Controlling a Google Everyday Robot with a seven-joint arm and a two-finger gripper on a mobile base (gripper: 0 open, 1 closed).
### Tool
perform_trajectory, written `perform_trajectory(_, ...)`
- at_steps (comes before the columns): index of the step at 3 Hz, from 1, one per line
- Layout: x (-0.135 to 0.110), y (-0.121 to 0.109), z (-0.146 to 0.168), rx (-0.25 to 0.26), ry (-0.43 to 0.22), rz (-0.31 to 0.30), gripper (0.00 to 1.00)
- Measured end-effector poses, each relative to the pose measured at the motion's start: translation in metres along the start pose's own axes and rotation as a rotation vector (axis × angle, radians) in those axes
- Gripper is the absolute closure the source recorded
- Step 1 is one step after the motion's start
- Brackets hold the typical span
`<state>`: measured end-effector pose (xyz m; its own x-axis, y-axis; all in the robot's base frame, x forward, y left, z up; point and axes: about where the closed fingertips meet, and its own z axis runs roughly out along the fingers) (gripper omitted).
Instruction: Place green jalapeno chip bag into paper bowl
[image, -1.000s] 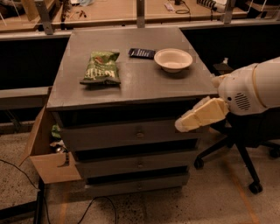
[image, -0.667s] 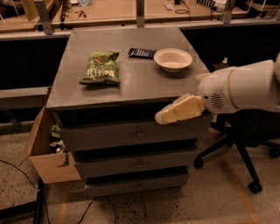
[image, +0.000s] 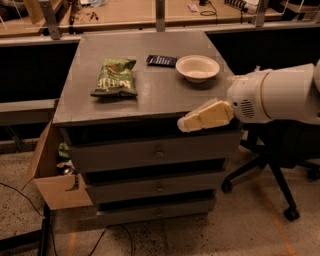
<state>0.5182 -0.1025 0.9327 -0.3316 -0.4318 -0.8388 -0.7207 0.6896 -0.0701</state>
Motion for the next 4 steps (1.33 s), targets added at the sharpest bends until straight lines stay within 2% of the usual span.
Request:
perform_trajectory(1, 0.006, 0.001, 0.019, 0.037, -0.008, 0.0, 0.0)
perform_trajectory(2, 0.009, 0.001, 0.055, 0.059, -0.06, -0.001, 0.0)
perform_trajectory(3, 0.008, 0.002, 0.095, 0.048, -0.114, 0.002, 0.0)
perform_trajectory(4, -0.012, 0.008, 0.146, -0.005, -0.186, -0.005, 0.0)
